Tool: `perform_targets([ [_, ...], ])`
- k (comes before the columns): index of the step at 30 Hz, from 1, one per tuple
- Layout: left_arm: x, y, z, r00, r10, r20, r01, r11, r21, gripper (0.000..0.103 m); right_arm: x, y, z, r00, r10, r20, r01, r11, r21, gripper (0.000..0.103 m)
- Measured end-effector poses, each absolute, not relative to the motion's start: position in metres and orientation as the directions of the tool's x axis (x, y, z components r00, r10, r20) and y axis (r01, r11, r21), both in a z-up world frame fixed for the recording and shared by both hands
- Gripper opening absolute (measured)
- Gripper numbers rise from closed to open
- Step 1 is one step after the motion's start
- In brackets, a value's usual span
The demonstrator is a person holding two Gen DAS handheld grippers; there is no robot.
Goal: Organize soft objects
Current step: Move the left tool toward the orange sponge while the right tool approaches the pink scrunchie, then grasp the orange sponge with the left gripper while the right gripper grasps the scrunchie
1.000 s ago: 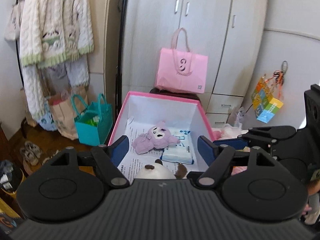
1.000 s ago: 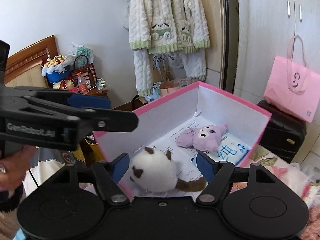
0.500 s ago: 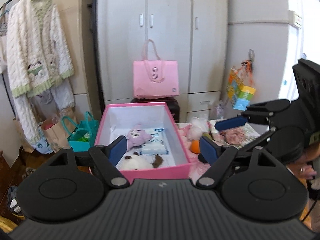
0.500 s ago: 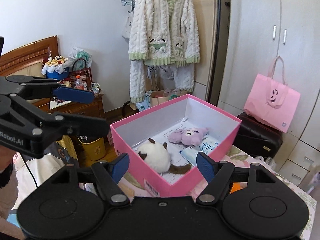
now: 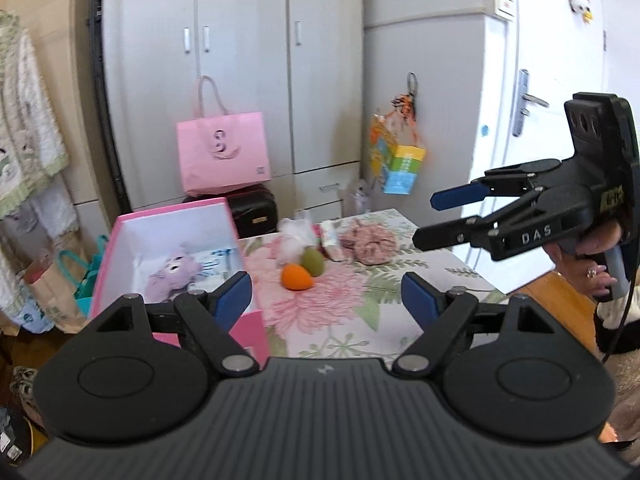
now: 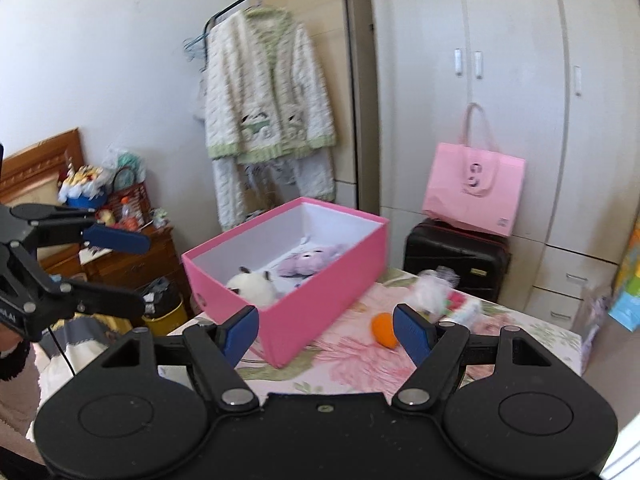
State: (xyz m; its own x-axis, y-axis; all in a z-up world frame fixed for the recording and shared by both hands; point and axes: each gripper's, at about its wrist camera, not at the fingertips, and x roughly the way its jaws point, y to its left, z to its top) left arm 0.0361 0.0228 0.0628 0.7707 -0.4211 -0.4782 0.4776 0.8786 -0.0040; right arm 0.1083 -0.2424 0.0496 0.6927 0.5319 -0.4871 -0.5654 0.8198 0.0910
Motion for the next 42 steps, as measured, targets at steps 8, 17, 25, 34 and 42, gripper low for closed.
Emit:
perform_targets([
  [8,0.056,-0.018,0.042,0.731,-0.453,-0.509,0.525,0.851,-0.003,0.082,0.117,-0.282,0.028,0.715,0.522,-0.465,-0.534,0.837,0.118,0.078],
  [17,0.109,-0.054,0.012,0.729,-0.428,-0.535,0.514,0.858,0.013,0.082,0.148,-0.304,-0.007,0.767,0.488,-0.416,-0.508,0.858,0.071,0.079],
  [25,0.162,-0.076,-0.027,0.767,-0.363,-0.530,0.439,0.898,0.019,0.082,0.196,-0.316,-0.041,0.793,0.469,-0.388,-0.493,0.869,0.042,0.079],
  [34,0.203,-0.094,-0.069,0.800,-0.282,-0.530,0.358,0.933,0.044,0.082,0.233,-0.314,-0.065,0.781,0.508,-0.364,-0.515,0.853,0.085,0.088],
  [42,0.242,-0.095,-0.102,0.815,-0.151,-0.559,0.233,0.970,0.077,0.078,0.283,-0.318,-0.086,0.777,0.453,-0.438,-0.474,0.878,0.068,0.088],
])
